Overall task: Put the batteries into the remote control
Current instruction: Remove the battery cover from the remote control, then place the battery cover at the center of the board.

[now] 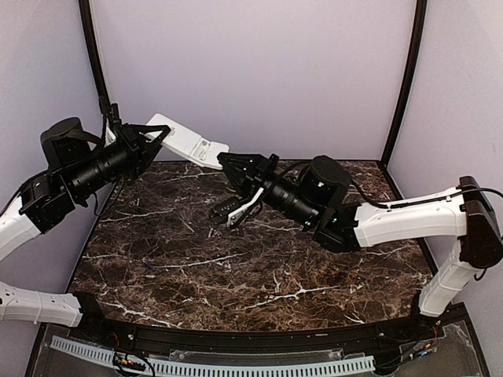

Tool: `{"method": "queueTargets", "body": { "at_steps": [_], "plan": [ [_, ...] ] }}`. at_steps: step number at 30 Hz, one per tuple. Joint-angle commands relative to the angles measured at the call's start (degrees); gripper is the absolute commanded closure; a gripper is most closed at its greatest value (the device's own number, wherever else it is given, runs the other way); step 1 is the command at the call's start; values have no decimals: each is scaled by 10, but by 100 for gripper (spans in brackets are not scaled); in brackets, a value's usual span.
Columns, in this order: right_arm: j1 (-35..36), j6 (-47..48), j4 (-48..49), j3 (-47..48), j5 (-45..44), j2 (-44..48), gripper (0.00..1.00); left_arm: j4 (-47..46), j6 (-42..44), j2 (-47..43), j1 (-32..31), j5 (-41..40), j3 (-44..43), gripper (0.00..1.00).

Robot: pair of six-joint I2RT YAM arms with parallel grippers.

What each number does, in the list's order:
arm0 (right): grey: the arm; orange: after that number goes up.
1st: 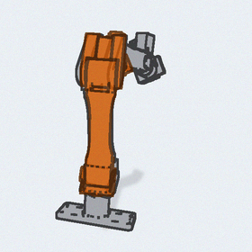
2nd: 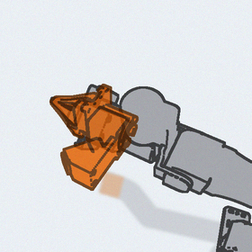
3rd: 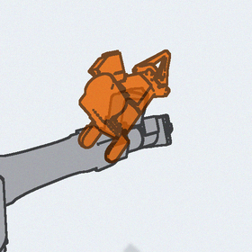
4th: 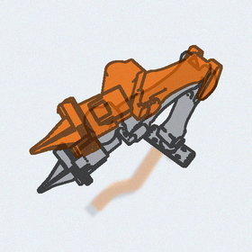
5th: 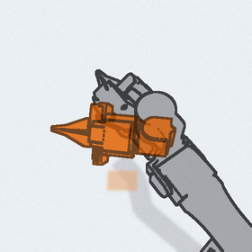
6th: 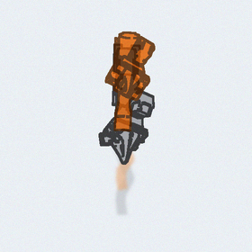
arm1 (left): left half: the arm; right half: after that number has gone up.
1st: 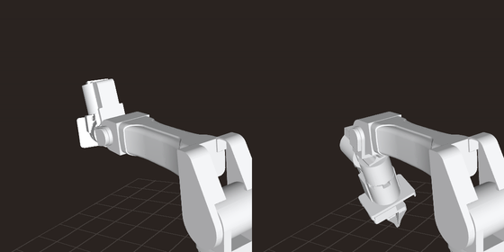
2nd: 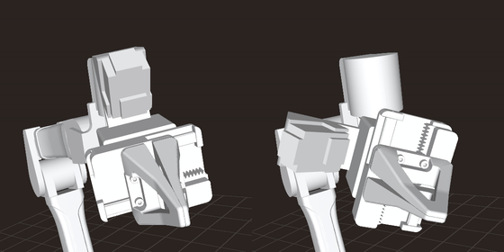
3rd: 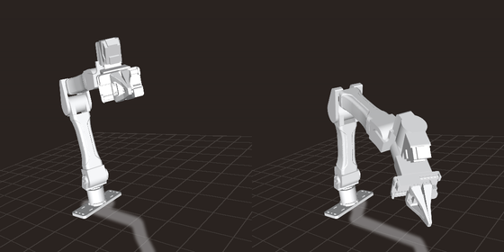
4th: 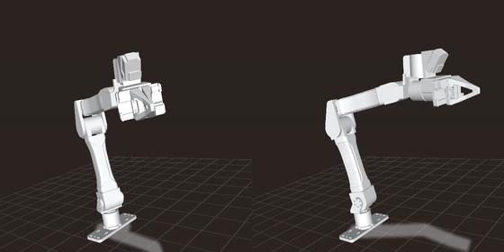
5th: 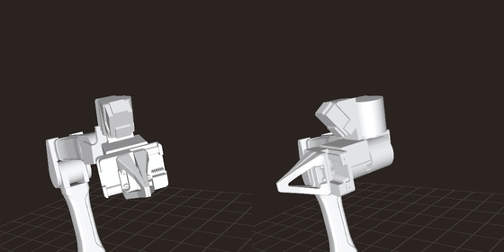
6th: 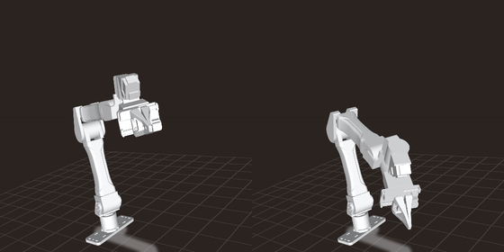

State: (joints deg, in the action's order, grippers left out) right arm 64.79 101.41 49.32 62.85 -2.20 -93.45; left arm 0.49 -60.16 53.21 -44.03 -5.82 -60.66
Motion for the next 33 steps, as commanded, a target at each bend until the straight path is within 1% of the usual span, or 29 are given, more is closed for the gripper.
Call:
{"method": "queueTargets", "body": {
  "at_steps": [1, 7, 10, 12, 13, 15, 16, 18, 20, 23, 27, 30, 31, 33],
  "plan": [
    [-12, -4, -7, -29, -53, 32, 100, -9, 26, -29, 8, -37, -9, 100],
    [-13, -35, -11, -48, -59, 54, 100, -8, 29, -32, 8, -42, -6, 100],
    [-11, -80, -27, -53, -67, 66, 100, -8, 33, -31, 8, -49, -2, 100],
    [-7, -131, -45, -57, -70, 79, 100, 6, 39, -31, 8, -56, -1, 100],
    [-7, -182, -70, -55, -77, 86, 100, 10, 47, -32, 8, -63, -2, 100],
    [-10, -308, -164, -29, -106, 104, 100, 24, 64, -34, 8, -76, -4, 100],
    [-35, -515, -357, 33, -90, 117, 100, 33, 92, -38, 8, -89, -7, 100],
    [-74, -694, -507, 87, -31, 114, 100, 43, 115, -40, 8, -101, -11, 100],
    [-117, -838, -594, 114, 33, 103, 100, 57, 132, -39, 8, -111, -15, 100],
    [-182, -998, -653, 101, 142, 86, 100, 65, 146, -35, 8, -117, -14, 100],
    [-286, -1191, -665, 50, 290, 45, 100, 61, 154, -26, 8, -103, -9, 100],
    [-338, -1265, -632, 4, 387, 9, 100, 63, 154, -21, 9, -92, -6, 100],
    [-350, -1278, -618, -11, 404, 2, 100, 65, 155, -21, 8, -92, -6, 100],
    [-369, -1289, -612, -32, 412, -14, 100, 69, 158, -23, 8, -90, -6, 100]
  ]
}}
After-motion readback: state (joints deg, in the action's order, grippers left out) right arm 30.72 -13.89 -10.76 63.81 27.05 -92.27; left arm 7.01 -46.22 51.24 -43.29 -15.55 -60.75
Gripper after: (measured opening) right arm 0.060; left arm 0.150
